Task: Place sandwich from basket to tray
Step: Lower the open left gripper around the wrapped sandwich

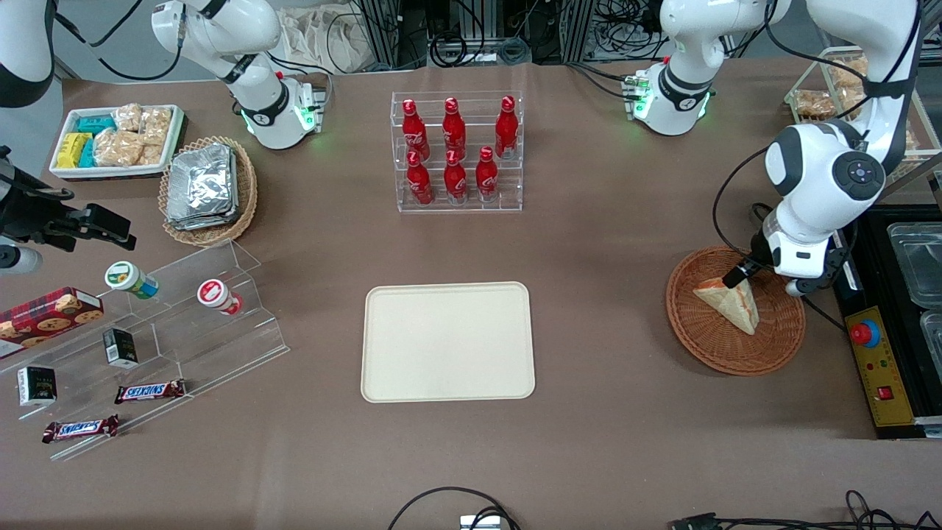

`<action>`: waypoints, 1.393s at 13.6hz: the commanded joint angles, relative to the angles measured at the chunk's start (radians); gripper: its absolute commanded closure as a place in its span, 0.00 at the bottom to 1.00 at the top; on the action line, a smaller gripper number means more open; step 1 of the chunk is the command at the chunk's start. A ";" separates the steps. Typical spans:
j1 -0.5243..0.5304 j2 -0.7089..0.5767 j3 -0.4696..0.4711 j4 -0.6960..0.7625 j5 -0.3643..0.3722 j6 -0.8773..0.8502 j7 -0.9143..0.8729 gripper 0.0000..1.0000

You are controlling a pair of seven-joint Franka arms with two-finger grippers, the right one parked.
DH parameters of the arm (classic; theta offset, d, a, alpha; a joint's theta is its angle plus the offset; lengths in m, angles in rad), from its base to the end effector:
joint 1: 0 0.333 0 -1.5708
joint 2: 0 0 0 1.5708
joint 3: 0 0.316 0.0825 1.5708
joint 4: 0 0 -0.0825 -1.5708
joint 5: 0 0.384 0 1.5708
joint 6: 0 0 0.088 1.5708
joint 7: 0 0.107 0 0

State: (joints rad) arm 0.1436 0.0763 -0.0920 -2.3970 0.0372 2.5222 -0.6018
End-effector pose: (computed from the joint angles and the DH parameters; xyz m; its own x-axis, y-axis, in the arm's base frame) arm 0.5015 0.0254 0.2891 0.8103 0.5839 0.0495 0.5840 -0.8116 0.0145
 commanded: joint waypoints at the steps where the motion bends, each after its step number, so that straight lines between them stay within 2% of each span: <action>1: 0.005 0.029 -0.005 -0.011 0.012 0.064 -0.016 0.00; 8: 0.007 0.114 -0.003 -0.010 0.009 0.174 -0.038 0.01; 9: 0.007 0.122 -0.003 -0.010 0.009 0.188 -0.039 0.06; 10: 0.007 0.126 -0.003 -0.008 0.007 0.190 -0.039 0.15; 11: 0.022 0.128 -0.003 -0.007 0.009 0.193 -0.039 0.30; 12: 0.027 0.126 -0.003 -0.005 0.010 0.193 -0.038 0.51; 13: 0.027 0.126 -0.003 -0.005 0.010 0.193 -0.036 0.67; 14: 0.027 0.125 -0.005 -0.004 0.012 0.191 -0.032 0.78; 15: 0.025 0.119 -0.006 -0.002 0.012 0.190 -0.026 0.83; 19: 0.011 0.067 -0.015 0.004 0.026 0.152 -0.004 0.84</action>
State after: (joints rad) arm 0.1606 0.1921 -0.1016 -2.3907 0.0421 2.7011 -0.6169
